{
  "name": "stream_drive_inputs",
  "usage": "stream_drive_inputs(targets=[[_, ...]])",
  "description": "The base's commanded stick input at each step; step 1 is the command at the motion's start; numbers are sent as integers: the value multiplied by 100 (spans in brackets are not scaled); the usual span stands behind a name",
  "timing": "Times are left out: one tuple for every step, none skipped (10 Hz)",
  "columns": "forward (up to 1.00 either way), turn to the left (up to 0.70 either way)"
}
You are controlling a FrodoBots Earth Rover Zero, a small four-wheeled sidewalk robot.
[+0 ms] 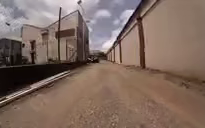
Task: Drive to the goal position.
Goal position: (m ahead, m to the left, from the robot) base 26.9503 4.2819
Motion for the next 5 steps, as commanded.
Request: stream_drive_inputs(targets=[[85,0],[85,0],[85,0],[85,0],[85,0]])
